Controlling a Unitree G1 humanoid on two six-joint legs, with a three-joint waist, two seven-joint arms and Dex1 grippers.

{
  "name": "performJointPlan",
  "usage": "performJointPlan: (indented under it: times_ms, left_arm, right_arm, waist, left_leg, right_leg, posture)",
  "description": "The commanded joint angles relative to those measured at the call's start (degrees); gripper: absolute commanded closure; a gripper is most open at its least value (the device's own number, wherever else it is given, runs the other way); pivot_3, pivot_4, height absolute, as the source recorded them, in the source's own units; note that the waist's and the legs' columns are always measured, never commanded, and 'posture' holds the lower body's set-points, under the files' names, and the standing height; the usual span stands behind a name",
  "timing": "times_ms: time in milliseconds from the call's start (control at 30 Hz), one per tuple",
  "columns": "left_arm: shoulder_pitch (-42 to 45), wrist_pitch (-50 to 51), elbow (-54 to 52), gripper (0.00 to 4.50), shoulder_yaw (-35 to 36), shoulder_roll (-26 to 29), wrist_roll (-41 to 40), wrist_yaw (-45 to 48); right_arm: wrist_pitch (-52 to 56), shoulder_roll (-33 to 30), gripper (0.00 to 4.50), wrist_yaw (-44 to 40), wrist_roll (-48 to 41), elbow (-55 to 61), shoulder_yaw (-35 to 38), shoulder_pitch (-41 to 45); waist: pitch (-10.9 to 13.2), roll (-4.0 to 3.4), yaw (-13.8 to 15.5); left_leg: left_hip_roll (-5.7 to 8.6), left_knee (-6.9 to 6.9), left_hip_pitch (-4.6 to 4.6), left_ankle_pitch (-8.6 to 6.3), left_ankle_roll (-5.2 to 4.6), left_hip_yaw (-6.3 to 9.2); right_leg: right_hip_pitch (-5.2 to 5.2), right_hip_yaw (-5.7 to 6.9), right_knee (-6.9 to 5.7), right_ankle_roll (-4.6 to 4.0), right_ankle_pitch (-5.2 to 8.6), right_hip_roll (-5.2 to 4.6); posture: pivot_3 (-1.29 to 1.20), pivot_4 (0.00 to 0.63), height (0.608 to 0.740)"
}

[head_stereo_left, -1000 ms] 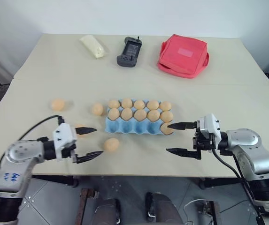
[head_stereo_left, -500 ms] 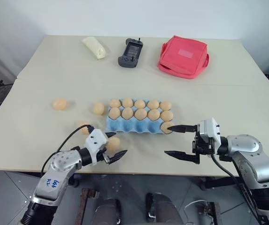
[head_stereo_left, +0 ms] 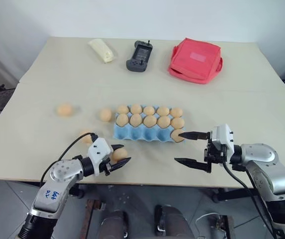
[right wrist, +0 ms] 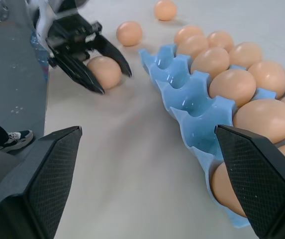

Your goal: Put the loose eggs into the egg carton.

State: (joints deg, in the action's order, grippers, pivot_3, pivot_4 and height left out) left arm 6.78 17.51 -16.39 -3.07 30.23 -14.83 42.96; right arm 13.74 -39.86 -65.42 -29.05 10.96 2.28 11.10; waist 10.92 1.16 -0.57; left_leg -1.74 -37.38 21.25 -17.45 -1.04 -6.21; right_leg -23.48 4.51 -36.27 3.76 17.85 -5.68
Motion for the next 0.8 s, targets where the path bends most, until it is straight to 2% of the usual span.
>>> performJointPlan:
  times_ms: [33,133,267,367,467,567,700,800]
  left_arm:
    - [9.19,0.27,1.61,1.76,-0.29,-0.07,-3.76,4.89]
    - [15.71,-0.77,6.28,1.76,-3.53,-1.34,-2.99,8.42]
    - [28.78,-5.22,20.13,1.76,-10.61,-8.08,2.65,10.29]
    - [35.02,-10.86,31.16,1.76,-12.65,-12.82,5.83,9.87]
    - [38.25,-16.77,38.73,1.76,-13.33,-15.21,8.15,10.16]
    - [38.69,-18.66,39.90,1.76,-11.01,-15.15,6.87,10.83]
    - [35.95,-18.82,36.96,1.76,-8.47,-11.25,4.33,15.39]
    - [33.44,-18.58,33.68,1.76,-6.04,-7.76,2.63,17.67]
  right_arm:
    - [-0.18,-1.82,0.00,1.13,-1.04,1.67,4.82,-2.12]
    - [0.00,-2.77,0.00,2.03,-1.00,1.76,7.56,-4.35]
    - [-0.32,-3.88,0.00,4.42,-0.85,2.86,13.71,-10.36]
    - [0.64,-3.05,0.00,7.03,-1.42,6.14,15.80,-13.25]
    - [1.42,-2.08,0.00,9.26,-1.84,9.69,16.32,-15.87]
    - [1.98,-1.00,0.00,11.14,-2.53,12.65,17.01,-18.87]
    - [1.72,0.10,0.00,12.46,-2.25,13.52,16.10,-20.78]
    - [1.80,0.29,0.00,12.52,-2.17,12.61,14.42,-19.06]
  waist:
    - [0.00,0.00,1.17]
    - [-0.02,-0.04,1.67]
    - [-0.01,-0.02,2.38]
    - [-0.01,-0.02,2.24]
    - [0.00,-0.01,1.53]
    - [0.01,0.01,1.20]
    - [0.01,0.01,1.03]
    - [0.01,0.00,0.58]
  left_leg:
    - [0.01,-0.03,0.02,0.02,-0.01,0.03]
    - [0.06,-0.07,0.02,0.06,-0.03,-0.01]
    - [0.09,-0.14,0.11,0.07,-0.08,-0.09]
    - [0.09,-0.37,0.27,0.07,-0.07,-0.17]
    - [0.09,-0.46,0.24,-0.01,-0.21,-0.44]
    - [0.06,-0.47,0.20,-0.03,-0.25,-0.50]
    - [0.04,-0.47,0.21,-0.03,-0.25,-0.46]
    - [0.04,-0.47,0.17,-0.02,-0.28,-0.46]
  right_leg:
    - [0.01,0.04,0.00,-0.01,-0.02,0.00]
    - [0.07,0.04,0.06,0.04,-0.12,-0.01]
    - [0.10,0.07,0.23,0.20,-0.21,0.06]
    - [0.07,0.02,0.30,0.37,-0.31,0.14]
    - [0.06,-0.06,0.37,0.56,-0.41,0.15]
    - [0.04,-0.12,0.36,0.59,-0.43,0.15]
    - [0.01,-0.31,0.31,0.55,-0.45,0.14]
    - [0.03,-0.35,0.28,0.51,-0.47,0.11]
  posture:
    - [0.00,0.150,0.740]
    - [0.00,0.150,0.740]
    - [0.00,0.150,0.740]
    - [0.00,0.150,0.740]
    - [0.00,0.150,0.740]
    - [0.00,0.150,0.740]
    - [0.00,0.150,0.740]
    - [0.00,0.150,0.740]
